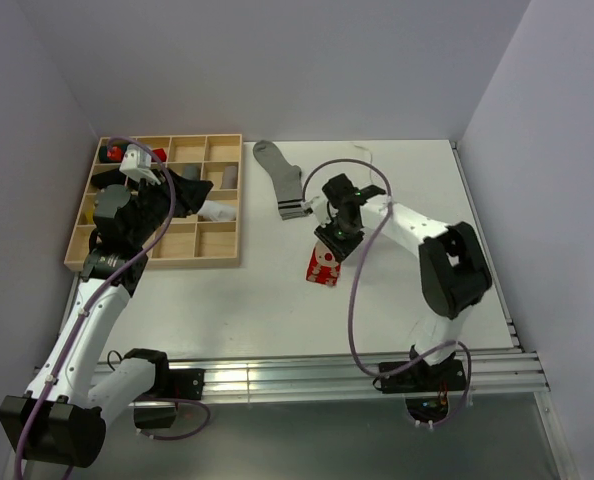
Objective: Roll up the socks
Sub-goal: Move the sock to the center of the board, then roll the sock at the center of the board.
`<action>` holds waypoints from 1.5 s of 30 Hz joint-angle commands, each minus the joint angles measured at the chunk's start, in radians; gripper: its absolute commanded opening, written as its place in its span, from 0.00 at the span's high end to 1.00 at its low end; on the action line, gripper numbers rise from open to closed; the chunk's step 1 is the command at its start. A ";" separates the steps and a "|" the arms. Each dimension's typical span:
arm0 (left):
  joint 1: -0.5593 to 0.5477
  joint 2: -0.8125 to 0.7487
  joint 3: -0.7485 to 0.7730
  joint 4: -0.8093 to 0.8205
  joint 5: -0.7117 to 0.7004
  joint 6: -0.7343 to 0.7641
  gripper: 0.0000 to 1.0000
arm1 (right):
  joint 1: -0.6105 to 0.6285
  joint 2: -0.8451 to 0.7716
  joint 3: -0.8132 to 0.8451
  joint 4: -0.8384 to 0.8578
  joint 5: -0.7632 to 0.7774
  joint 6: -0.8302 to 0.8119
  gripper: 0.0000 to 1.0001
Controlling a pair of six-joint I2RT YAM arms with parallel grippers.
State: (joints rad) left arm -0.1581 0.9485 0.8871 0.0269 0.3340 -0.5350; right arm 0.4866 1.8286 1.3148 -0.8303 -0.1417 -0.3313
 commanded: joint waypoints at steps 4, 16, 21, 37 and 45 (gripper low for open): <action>-0.004 -0.013 0.036 0.018 -0.018 0.030 0.50 | 0.003 -0.241 -0.137 0.146 -0.059 -0.141 0.55; -0.004 -0.020 0.029 0.027 -0.039 0.052 0.50 | 0.033 -0.344 -0.374 0.299 -0.182 -0.399 0.43; -0.004 -0.010 0.029 0.025 -0.036 0.059 0.49 | 0.064 -0.321 -0.397 0.329 -0.182 -0.420 0.39; -0.006 0.001 0.033 0.028 -0.010 0.066 0.49 | 0.164 -0.238 -0.425 0.433 -0.079 -0.405 0.35; -0.008 -0.001 0.032 0.027 -0.016 0.069 0.49 | 0.168 -0.196 -0.437 0.488 -0.029 -0.396 0.37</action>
State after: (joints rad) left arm -0.1589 0.9474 0.8871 0.0257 0.3099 -0.4858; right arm 0.6460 1.6207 0.8894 -0.3920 -0.2066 -0.7300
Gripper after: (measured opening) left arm 0.511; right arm 0.639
